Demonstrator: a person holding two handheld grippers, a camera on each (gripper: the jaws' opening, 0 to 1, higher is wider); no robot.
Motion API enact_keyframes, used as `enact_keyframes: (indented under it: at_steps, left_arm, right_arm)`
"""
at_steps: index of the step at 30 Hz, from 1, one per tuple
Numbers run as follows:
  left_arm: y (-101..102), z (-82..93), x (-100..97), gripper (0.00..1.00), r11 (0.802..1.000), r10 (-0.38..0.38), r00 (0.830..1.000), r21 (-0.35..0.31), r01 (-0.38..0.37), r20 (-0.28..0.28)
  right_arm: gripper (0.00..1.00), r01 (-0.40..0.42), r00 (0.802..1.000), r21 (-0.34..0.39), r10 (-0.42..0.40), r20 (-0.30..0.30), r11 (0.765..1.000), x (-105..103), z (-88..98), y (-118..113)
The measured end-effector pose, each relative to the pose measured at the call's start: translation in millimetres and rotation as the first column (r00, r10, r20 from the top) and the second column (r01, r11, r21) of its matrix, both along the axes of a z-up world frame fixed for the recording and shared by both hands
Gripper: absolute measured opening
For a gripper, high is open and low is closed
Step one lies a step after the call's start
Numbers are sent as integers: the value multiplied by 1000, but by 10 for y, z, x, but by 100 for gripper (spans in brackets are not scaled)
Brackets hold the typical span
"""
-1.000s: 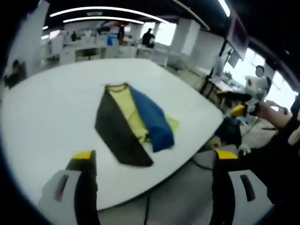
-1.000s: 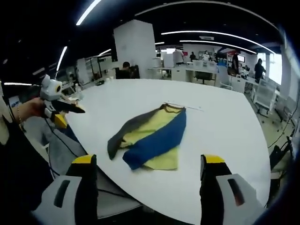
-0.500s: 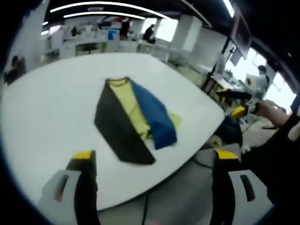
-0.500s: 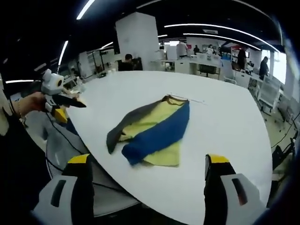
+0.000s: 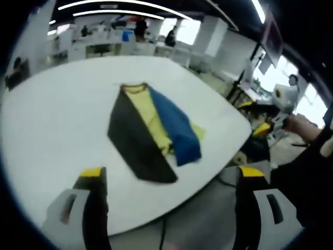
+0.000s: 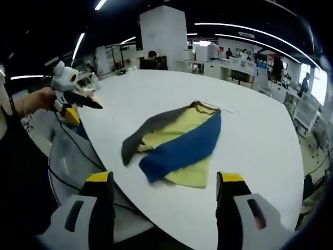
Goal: Fold the garment on the visible template until the final outline fits inside the template.
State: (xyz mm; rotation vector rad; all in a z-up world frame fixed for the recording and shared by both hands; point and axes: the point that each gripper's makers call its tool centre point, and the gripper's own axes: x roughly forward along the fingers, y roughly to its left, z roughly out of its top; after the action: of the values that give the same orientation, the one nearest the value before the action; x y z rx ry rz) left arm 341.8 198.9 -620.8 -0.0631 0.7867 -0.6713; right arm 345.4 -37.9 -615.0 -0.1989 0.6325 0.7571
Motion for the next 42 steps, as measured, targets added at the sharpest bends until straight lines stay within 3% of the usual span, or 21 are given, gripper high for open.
enact_keyframes:
  at_steps: [5,16,28,42]
  left_arm:
    - [0,-41,-33,99,1000,0,1000,-10,0,-18]
    - [73,-138,-16,98,1000,17,999,-26,-18,-40]
    - [136,-304,-68,97,998,37,996,-46,-41,-83]
    - [115,-434,1,95,997,29,992,-62,-37,-121]
  right_arm:
    - [66,-56,998,10,56,-27,998,-19,-94,229]
    - [42,-153,988,11,154,-18,988,-51,-302,714]
    - [33,-296,955,-96,292,-52,950,-56,-698,1088]
    - [24,-338,939,-98,328,-101,936,75,-996,1288]
